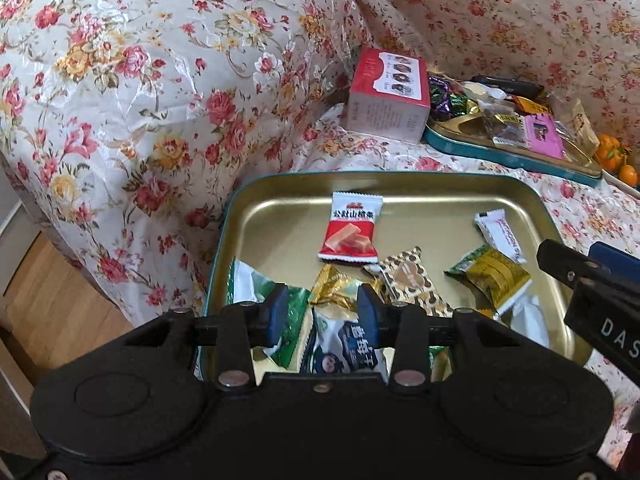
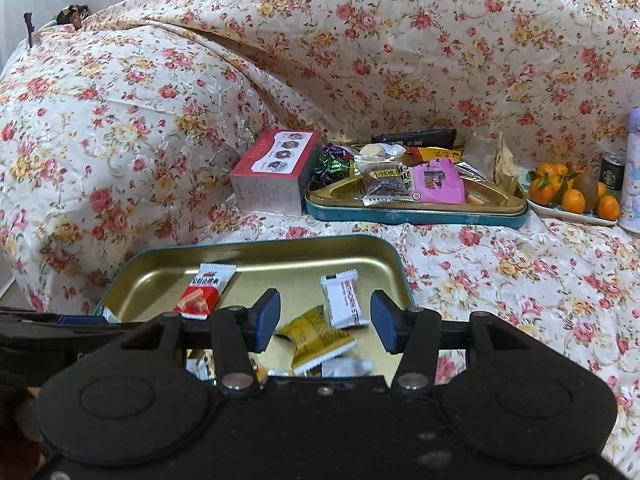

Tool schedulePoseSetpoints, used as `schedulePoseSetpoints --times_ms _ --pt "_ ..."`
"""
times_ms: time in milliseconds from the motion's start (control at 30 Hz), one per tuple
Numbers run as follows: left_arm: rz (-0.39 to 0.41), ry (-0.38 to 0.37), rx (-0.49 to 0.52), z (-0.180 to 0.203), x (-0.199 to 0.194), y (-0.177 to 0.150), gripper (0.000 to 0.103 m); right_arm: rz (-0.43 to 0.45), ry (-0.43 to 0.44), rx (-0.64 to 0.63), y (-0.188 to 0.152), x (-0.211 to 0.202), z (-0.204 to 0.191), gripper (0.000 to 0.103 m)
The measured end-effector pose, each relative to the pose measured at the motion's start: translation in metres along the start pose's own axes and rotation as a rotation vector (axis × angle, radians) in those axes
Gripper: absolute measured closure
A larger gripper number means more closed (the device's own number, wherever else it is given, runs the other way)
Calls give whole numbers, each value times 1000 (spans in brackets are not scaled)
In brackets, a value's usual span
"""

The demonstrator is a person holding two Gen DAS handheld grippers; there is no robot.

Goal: Organize snacks

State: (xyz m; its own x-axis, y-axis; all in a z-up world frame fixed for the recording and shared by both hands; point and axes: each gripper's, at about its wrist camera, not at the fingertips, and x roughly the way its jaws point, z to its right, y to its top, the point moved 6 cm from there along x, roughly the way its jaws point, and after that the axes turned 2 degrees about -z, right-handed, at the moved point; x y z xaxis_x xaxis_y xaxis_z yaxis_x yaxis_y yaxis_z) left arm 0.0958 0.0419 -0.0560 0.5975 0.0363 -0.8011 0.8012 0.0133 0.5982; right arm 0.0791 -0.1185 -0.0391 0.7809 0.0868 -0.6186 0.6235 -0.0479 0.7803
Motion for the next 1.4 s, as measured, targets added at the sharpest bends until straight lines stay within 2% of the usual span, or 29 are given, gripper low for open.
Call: schedulePoseSetpoints --times_ms 300,500,1400 --pt "6 -6 -32 -5 -4 -1 55 -12 -13 0 -10 -10 1 40" --pt "-1 -2 -14 -1 -2 -3 55 -18 -25 6 -13 -12 3 36" --pt "-12 -16 -5 1 -2 -3 55 -35 -30 14 -15 -8 3 34"
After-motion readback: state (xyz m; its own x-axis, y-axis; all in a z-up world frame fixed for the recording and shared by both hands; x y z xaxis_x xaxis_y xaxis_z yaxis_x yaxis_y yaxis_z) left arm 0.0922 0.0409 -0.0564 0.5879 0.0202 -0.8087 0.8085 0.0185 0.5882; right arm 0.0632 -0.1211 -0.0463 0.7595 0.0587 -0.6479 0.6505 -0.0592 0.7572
